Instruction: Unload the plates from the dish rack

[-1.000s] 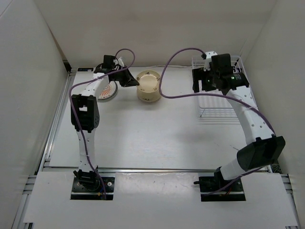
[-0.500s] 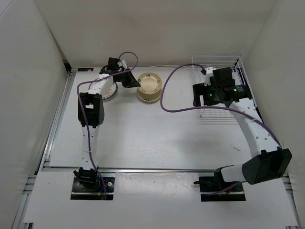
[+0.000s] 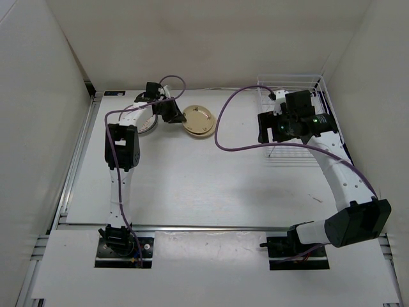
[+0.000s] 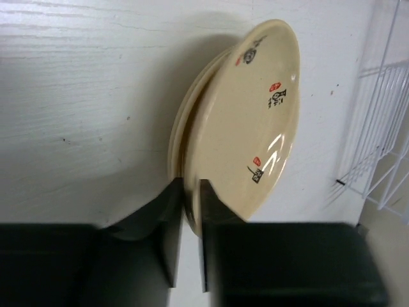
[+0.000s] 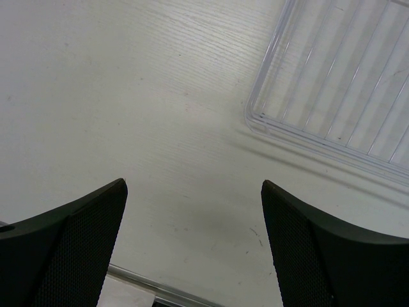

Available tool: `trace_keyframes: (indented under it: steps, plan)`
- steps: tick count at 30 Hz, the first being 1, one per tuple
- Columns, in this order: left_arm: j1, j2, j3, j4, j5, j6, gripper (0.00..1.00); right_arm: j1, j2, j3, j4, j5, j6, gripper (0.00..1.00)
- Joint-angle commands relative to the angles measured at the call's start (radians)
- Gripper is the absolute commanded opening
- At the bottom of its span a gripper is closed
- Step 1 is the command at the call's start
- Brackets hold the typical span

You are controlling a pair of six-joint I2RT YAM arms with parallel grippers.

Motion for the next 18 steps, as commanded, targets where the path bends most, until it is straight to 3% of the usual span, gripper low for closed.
trace_keyframes:
  steps: [1, 3, 11, 14, 18]
  plan:
    - [-0.012, -0.028, -0.008, 0.020, 0.007, 0.037, 0.35, 0.004, -0.010, 0.016, 0.029, -0.017, -0.003, 0.88]
    - [-0.012, -0.037, -0.008, 0.020, 0.016, 0.049, 0.48, 0.004, -0.010, 0.016, 0.029, -0.017, -0.003, 0.88]
    - [-0.030, -0.080, -0.017, 0.020, -0.010, 0.107, 0.81, 0.004, -0.019, 0.007, 0.029, -0.026, -0.003, 0.88]
    - [-0.039, -0.108, -0.038, 0.020, -0.057, 0.132, 0.92, 0.004, -0.028, 0.007, 0.029, -0.026, -0.003, 0.88]
    - [-0.049, -0.180, -0.074, 0.002, -0.111, 0.176, 0.98, 0.004, -0.047, -0.004, 0.049, 0.008, -0.003, 0.88]
